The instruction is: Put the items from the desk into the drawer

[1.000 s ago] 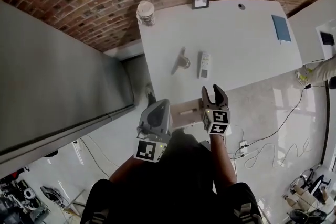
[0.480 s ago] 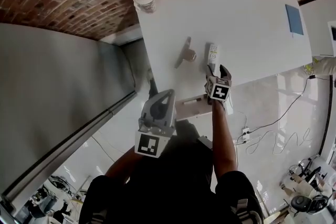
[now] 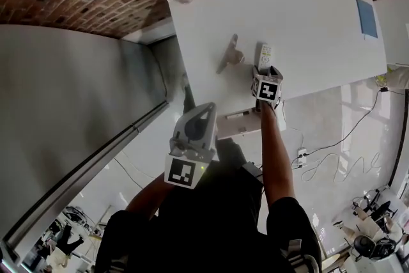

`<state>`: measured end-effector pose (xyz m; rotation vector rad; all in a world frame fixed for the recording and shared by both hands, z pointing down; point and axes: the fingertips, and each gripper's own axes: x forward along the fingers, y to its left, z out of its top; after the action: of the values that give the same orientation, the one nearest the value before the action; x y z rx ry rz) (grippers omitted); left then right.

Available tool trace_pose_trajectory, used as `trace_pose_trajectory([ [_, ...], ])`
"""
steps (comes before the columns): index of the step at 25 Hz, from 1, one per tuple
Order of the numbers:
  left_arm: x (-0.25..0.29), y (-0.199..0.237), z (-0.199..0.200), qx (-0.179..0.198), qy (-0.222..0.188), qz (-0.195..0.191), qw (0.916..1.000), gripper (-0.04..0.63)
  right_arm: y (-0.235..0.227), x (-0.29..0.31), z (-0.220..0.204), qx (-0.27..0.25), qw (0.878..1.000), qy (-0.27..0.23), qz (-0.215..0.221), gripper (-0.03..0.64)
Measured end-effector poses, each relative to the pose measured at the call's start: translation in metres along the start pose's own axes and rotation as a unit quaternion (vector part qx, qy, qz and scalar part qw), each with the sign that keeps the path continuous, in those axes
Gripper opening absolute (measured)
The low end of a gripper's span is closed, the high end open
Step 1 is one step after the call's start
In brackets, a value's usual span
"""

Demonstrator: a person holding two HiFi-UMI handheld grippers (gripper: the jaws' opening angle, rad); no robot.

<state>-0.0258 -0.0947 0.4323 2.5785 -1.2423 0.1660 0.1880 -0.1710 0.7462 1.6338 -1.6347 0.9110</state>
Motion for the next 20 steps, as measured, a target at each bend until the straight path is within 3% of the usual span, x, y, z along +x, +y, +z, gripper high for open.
trace_pose_trajectory([
  [10, -0.017, -0.017, 0.0, 0.0, -0.005, -0.007, 1.0, 0.002, 0.0, -0.019, -0.017, 0.011, 1.0, 0.011, 0.024, 0.256],
  [20, -0.035, -0.047, -0.002, 0.0, -0.019, -0.011, 0.9998, 0.002, 0.004, -0.071, -0.073, 0.059, 0.994, 0.02, 0.092, 0.253],
])
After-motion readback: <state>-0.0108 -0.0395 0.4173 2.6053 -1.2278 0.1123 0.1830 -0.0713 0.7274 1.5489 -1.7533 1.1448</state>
